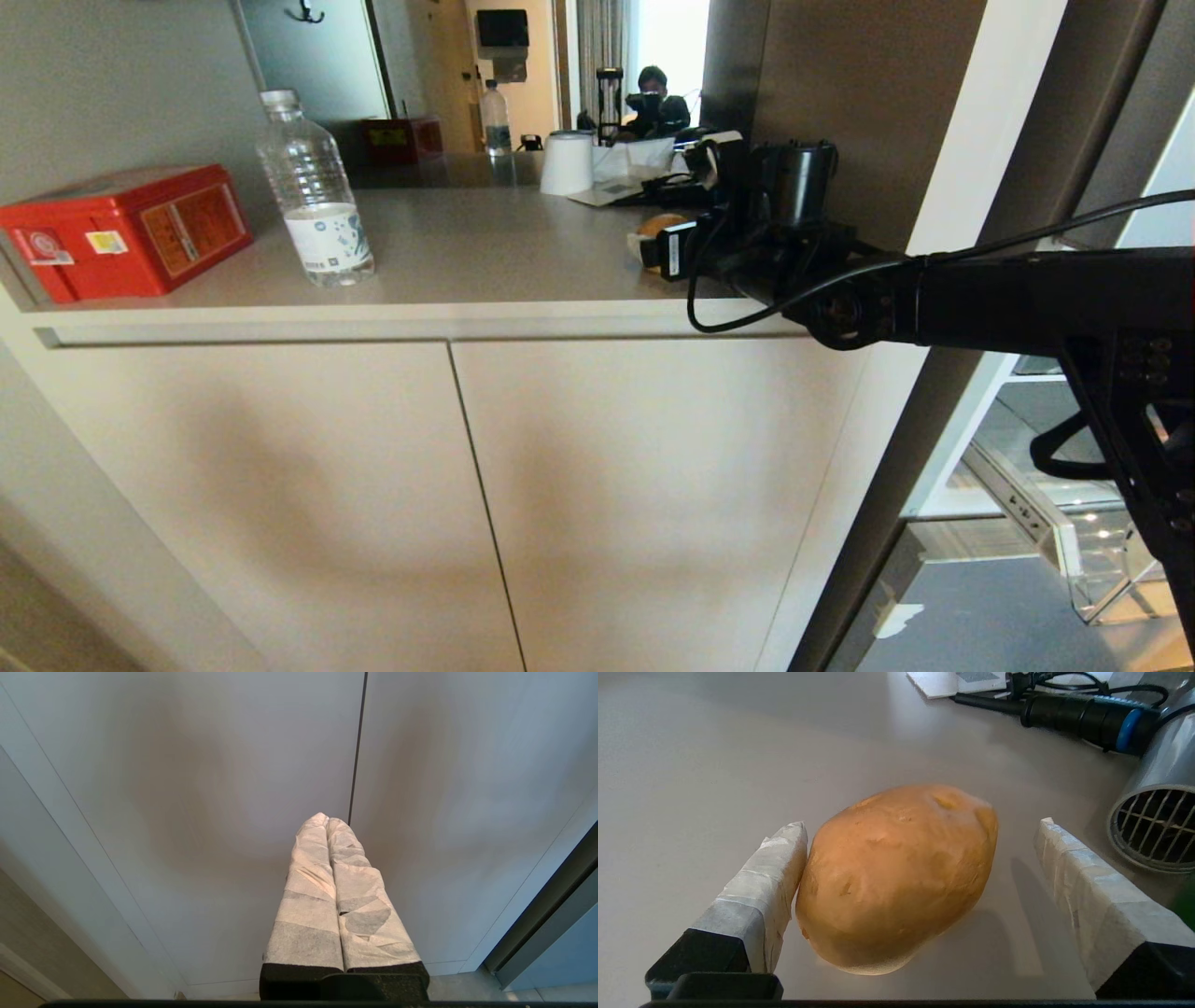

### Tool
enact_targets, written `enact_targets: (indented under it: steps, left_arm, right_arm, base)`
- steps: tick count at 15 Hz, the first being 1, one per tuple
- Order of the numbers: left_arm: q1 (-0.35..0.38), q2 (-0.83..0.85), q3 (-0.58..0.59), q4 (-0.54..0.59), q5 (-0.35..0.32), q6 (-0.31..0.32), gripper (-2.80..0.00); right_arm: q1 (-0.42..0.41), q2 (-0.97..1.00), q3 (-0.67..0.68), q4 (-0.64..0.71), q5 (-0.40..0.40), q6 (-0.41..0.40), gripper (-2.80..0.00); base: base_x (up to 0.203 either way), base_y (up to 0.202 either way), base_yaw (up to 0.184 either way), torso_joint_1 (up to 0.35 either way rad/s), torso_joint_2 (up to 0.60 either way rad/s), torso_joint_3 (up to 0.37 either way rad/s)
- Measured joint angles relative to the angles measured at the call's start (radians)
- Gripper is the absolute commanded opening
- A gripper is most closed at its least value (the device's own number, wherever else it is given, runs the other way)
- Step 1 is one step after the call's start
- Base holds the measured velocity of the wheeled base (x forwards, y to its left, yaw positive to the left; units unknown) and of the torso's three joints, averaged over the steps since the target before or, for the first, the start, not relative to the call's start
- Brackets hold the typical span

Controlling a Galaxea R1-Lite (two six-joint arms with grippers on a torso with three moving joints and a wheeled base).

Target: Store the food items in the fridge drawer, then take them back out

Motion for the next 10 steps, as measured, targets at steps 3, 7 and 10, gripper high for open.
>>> enact_targets:
  steps: [3,7,10]
  left_arm:
    - [0.000,0.000,0.000,0.000,0.000,0.000,-2.80]
    - [0.000,0.000,0.000,0.000,0.000,0.000,-2.80]
    - [0.000,0.000,0.000,0.000,0.000,0.000,-2.80]
  right_arm:
    - [-0.002,0.005,0.001,0.004,-0.001,-0.002,0.00]
    - [-0.002,0.005,0.003,0.007,-0.021,-0.006,0.00]
    - [-0.002,0.005,0.003,0.007,-0.021,-0.007,0.00]
  base:
    - [0.000,0.000,0.000,0.000,0.00,0.000]
    - [0.000,0.000,0.000,0.000,0.00,0.000]
    - [0.000,0.000,0.000,0.000,0.00,0.000]
